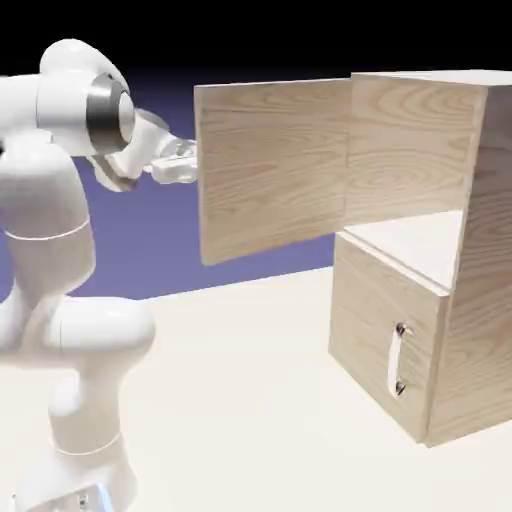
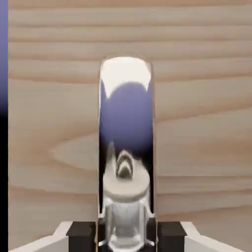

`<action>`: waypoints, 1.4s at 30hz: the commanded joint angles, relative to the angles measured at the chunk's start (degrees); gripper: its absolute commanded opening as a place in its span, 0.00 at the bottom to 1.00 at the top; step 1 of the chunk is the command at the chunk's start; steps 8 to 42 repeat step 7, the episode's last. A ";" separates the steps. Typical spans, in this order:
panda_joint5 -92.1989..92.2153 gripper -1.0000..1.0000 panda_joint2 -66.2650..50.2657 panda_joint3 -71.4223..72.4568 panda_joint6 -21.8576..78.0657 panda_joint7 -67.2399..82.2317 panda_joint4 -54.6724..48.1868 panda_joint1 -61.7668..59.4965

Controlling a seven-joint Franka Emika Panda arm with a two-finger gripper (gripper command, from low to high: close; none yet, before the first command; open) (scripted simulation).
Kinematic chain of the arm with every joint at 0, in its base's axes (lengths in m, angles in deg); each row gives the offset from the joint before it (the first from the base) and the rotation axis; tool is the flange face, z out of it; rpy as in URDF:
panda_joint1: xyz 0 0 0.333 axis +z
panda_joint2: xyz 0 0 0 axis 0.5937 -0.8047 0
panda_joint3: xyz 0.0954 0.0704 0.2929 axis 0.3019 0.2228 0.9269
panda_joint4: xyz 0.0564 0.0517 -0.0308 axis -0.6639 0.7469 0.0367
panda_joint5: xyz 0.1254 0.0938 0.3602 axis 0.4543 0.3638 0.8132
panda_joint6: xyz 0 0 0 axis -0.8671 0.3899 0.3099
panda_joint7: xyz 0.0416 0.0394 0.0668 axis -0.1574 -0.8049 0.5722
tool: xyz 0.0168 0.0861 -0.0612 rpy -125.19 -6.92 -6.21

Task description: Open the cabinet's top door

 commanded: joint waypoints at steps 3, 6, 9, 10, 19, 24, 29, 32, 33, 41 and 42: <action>2.26 0.00 -5.05 -0.30 3.07 -0.57 -6.23 -0.32; 3.92 0.00 -9.22 -0.63 5.67 -0.79 -11.61 -0.46; 3.92 1.00 -9.22 -0.63 5.67 -0.79 -11.61 -0.46; 3.92 1.00 -9.22 -0.63 5.67 -0.79 -11.61 -0.46; 3.92 1.00 -9.22 -0.63 5.67 -0.79 -11.61 -0.46; 3.92 1.00 -9.22 -0.63 5.67 -0.79 -11.61 -0.46; 3.92 1.00 -9.22 -0.63 5.67 -0.79 -11.61 -0.46; 3.92 1.00 -9.22 -0.63 5.67 -0.79 -11.61 -0.46; 3.92 1.00 -9.22 -0.63 5.67 -0.79 -11.61 -0.46; 3.92 1.00 -9.22 -0.63 5.67 -0.79 -11.61 -0.46; 3.92 1.00 -9.22 -0.63 5.67 -0.79 -11.61 -0.46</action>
